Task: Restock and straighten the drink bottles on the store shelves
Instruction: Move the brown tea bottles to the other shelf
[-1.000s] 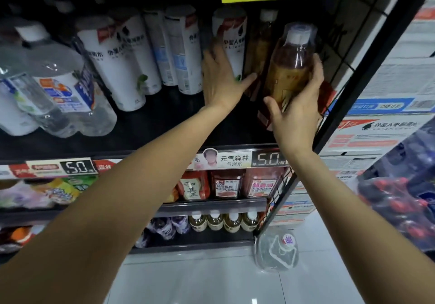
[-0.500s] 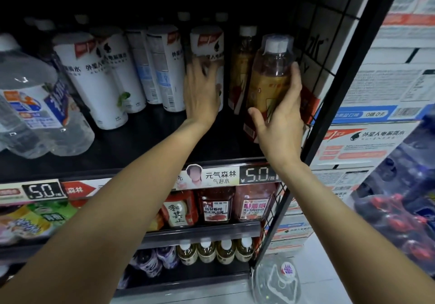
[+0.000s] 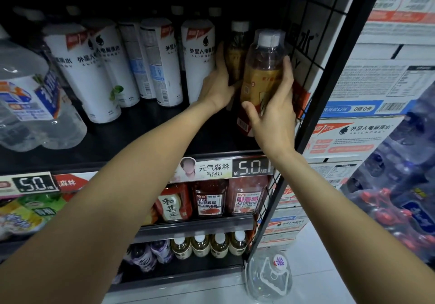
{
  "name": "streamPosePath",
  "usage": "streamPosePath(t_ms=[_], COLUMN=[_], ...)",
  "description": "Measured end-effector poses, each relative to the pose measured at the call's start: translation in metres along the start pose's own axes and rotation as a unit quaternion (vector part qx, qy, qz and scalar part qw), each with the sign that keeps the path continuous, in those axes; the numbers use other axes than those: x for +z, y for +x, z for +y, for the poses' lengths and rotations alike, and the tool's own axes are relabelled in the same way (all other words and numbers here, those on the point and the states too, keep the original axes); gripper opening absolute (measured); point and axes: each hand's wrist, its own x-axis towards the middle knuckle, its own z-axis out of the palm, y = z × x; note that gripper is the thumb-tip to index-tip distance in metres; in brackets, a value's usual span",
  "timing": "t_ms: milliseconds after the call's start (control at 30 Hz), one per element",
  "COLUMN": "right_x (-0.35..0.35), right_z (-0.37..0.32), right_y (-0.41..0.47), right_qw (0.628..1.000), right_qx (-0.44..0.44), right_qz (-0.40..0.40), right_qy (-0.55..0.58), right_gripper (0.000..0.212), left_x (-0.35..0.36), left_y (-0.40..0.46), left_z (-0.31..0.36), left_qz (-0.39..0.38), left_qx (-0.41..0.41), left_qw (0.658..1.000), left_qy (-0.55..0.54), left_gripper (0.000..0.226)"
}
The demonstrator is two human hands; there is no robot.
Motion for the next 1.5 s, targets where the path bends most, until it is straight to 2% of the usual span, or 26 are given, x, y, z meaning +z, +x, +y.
streamPosePath(t_ms=[100, 167, 267, 367, 433, 600, 700, 933, 1067, 1200, 1300, 1500], right_x=[-0.001, -0.003, -0.004, -0.004, -0.005, -0.016, -0.033, -0.109, -0.152, -0.196, -0.222, -0.252], right_z=[0.001, 0.0, -0.002, -0.006, -0.012, -0.037, -0.058, -0.142, -0.185, -0.226, -0.252, -0.298], right_y=[0.002, 0.003, -0.001, -0.008, -0.01, -0.034, -0.053, -0.076, -0.06, -0.022, 0.015, 0.101], right_qw=[0.999, 0.996, 0.994, 0.986, 0.984, 0.989, 0.986, 0.956, 0.946, 0.947, 0.947, 0.946], right_qx=[0.016, 0.042, 0.054, 0.086, 0.1, 0.075, 0.077, 0.122, 0.133, 0.095, 0.055, -0.016], right_qz=[0.01, 0.01, -0.042, -0.088, -0.072, -0.005, -0.007, -0.156, -0.192, -0.195, -0.165, -0.079], right_qy=[0.045, 0.075, 0.088, 0.115, 0.127, 0.124, 0.15, 0.218, 0.224, 0.237, 0.272, 0.313], right_gripper=[0.096, 0.102, 0.101, 0.096, 0.093, 0.085, 0.084, 0.093, 0.085, 0.081, 0.075, 0.069], left_x=[-0.016, -0.029, -0.053, -0.07, -0.07, -0.077, -0.105, -0.194, -0.238, -0.281, -0.309, -0.347], left_y=[-0.019, -0.039, -0.064, -0.071, -0.073, -0.117, -0.155, -0.224, -0.229, -0.204, -0.173, -0.099], left_z=[-0.008, -0.013, -0.023, -0.029, -0.023, 0.005, 0.025, 0.105, 0.157, 0.208, 0.247, 0.308], left_qz=[-0.001, 0.028, 0.068, 0.024, 0.014, 0.108, 0.113, 0.072, 0.077, 0.068, 0.086, 0.171], left_qx=[0.012, 0.022, 0.003, -0.027, -0.042, -0.045, -0.045, -0.076, -0.124, -0.072, 0.01, 0.114], left_qw=[1.0, 0.999, 0.998, 0.999, 0.998, 0.99, 0.99, 0.991, 0.982, 0.991, 0.993, 0.974], left_qy=[0.017, 0.022, 0.006, -0.028, -0.05, -0.074, -0.078, -0.086, -0.118, -0.094, -0.078, -0.093], left_gripper=[0.093, 0.097, 0.104, 0.111, 0.111, 0.098, 0.095, 0.1, 0.09, 0.083, 0.08, 0.077])
